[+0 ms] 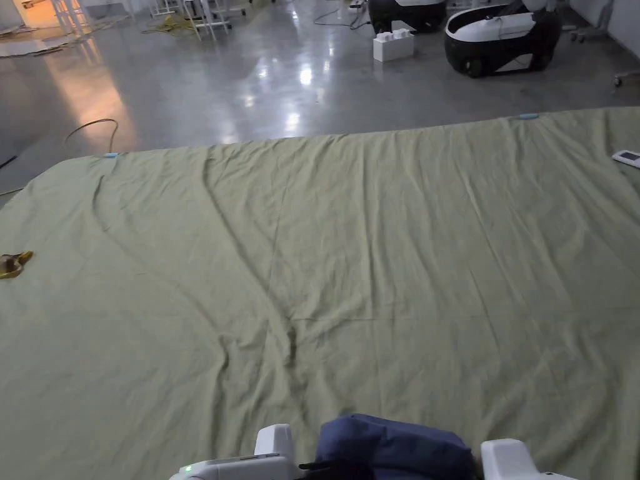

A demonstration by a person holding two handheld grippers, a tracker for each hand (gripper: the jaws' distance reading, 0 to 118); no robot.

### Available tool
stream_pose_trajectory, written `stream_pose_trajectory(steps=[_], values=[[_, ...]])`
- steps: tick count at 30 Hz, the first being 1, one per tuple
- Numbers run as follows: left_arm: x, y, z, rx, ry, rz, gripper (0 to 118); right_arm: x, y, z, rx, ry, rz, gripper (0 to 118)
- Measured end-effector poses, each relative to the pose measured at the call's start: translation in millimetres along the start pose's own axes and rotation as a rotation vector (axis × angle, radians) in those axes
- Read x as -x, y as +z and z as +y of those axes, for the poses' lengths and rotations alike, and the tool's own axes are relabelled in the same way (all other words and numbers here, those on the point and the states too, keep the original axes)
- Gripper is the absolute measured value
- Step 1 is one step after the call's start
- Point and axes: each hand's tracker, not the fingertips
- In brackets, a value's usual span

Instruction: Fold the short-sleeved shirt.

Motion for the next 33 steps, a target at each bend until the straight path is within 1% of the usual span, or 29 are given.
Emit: stream_pose_trajectory(steps=[1, 3, 4, 5, 6, 7, 11, 12, 13, 15, 16, 17, 18, 19, 20, 21, 22, 23, 24, 25, 27, 28, 30, 32, 33], values=[[-23, -10, 4, -0.033, -0.006, 0.018, 37, -4, 7, 2, 0.004, -0.046, 0.032, 0], [-27, 11, 12, -0.091, 0.090, 0.010, 35, -7, 27, 2, -0.050, -0.109, 0.112, 0], [-24, 33, 15, -0.122, 0.092, 0.022, 35, -6, 40, 0, -0.098, -0.100, 0.113, 0], [-20, 55, 19, -0.141, 0.058, 0.045, 35, -5, 50, -1, -0.136, -0.084, 0.107, 0], [2, 81, 29, -0.164, 0.034, 0.082, 34, -4, 60, -3, -0.163, -0.057, 0.099, 0], [15, 116, 38, -0.175, 0.029, 0.131, 35, -5, 66, -5, -0.171, -0.052, 0.101, 0], [76, 218, 72, -0.223, 0.028, 0.439, 35, -9, 73, -16, -0.163, -0.108, 0.136, 0], [90, 239, 81, -0.214, 0.049, 0.456, 35, -7, 73, -17, -0.158, -0.102, 0.134, 0], [97, 249, 99, -0.182, 0.119, 0.545, 35, -5, 73, -20, -0.150, -0.088, 0.131, 0], [117, 266, 108, -0.185, 0.164, 0.596, 35, -3, 70, -23, -0.128, -0.054, 0.105, 0], [124, 266, 110, -0.178, 0.162, 0.630, 35, -2, 68, -24, -0.120, -0.054, 0.106, 0], [148, 266, 125, -0.174, 0.174, 0.665, 40, -3, 66, -26, -0.110, -0.058, 0.112, 0], [159, 263, 132, -0.171, 0.150, 0.705, 43, -4, 64, -27, -0.100, -0.068, 0.121, 0], [164, 261, 134, -0.169, 0.125, 0.808, 46, -4, 64, -27, -0.084, -0.090, 0.126, 0], [167, 261, 136, -0.171, 0.166, 0.916, 51, -5, 63, -26, -0.074, -0.099, 0.131, 0], [152, 250, 141, -0.162, 0.200, 1.010, 65, -6, 65, -26, -0.076, -0.096, 0.134, 0], [149, 253, 143, -0.171, 0.212, 1.033, 72, -7, 66, -26, -0.081, -0.090, 0.135, 0], [143, 261, 143, -0.179, 0.194, 1.043, 73, -7, 69, -26, -0.093, -0.077, 0.128, 0], [128, 273, 140, -0.226, 0.123, 1.052, 73, -8, 72, -25, -0.107, -0.068, 0.120, 0], [115, 283, 142, -0.304, 0.078, 1.059, 73, -9, 76, -23, -0.127, -0.073, 0.121, 0], [77, 304, 137, -0.394, -0.028, 1.053, 73, -12, 85, -19, -0.170, -0.086, 0.145, 0], [53, 314, 133, -0.456, -0.078, 1.027, 73, -14, 91, -16, -0.204, -0.079, 0.150, 0], [-15, 316, 119, -0.538, -0.141, 0.985, 73, -16, 107, -9, -0.274, -0.057, 0.099, 0], [-72, 322, 100, -0.645, -0.287, 0.924, 73, -20, 130, -2, -0.359, -0.034, 0.075, 0], [-110, 315, 87, -0.678, -0.338, 0.896, 73, -22, 140, 0, -0.396, -0.031, 0.064, 0]])
